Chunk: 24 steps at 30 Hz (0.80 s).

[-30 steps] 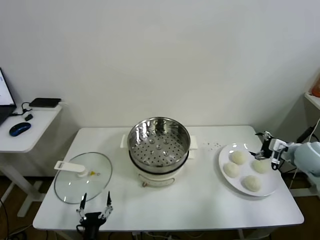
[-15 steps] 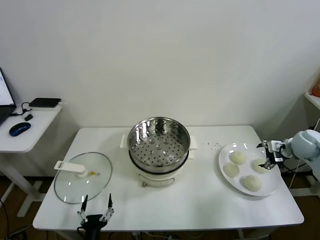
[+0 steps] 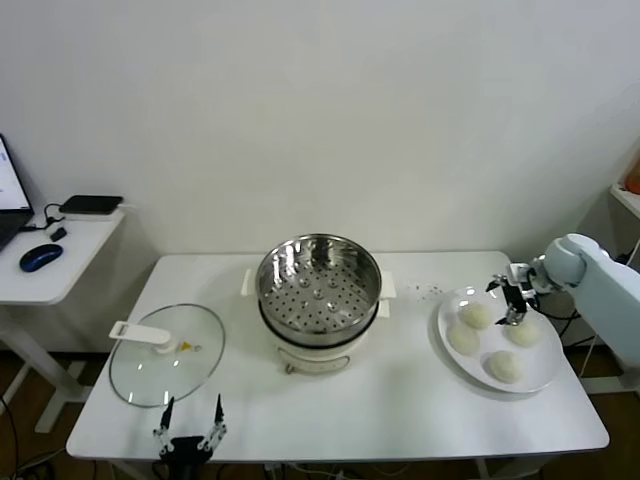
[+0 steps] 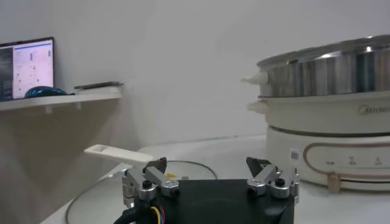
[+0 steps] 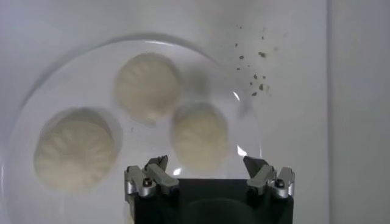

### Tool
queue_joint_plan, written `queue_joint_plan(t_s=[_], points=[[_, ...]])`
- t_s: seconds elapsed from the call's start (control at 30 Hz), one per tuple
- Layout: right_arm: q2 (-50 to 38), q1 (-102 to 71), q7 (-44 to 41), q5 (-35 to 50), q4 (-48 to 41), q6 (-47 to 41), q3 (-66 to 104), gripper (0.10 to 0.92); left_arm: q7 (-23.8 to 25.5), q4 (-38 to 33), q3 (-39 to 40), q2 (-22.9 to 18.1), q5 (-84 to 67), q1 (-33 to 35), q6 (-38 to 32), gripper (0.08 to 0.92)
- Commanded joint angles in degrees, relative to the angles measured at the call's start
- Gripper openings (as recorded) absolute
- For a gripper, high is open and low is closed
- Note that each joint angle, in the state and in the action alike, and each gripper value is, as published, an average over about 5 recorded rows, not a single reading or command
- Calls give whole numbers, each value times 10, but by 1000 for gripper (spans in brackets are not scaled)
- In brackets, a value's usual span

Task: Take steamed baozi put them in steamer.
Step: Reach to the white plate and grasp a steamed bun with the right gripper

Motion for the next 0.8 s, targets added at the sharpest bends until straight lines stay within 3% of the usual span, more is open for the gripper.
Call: queue_joint_plan(t_s=[0.03, 0.8], points=[[55, 43, -27, 6, -106, 35, -42, 823, 2, 1, -1, -5, 4, 1, 2, 823], [116, 35, -15, -15, -184, 45, -22, 823, 8, 14, -4, -2, 15, -7, -3, 823]])
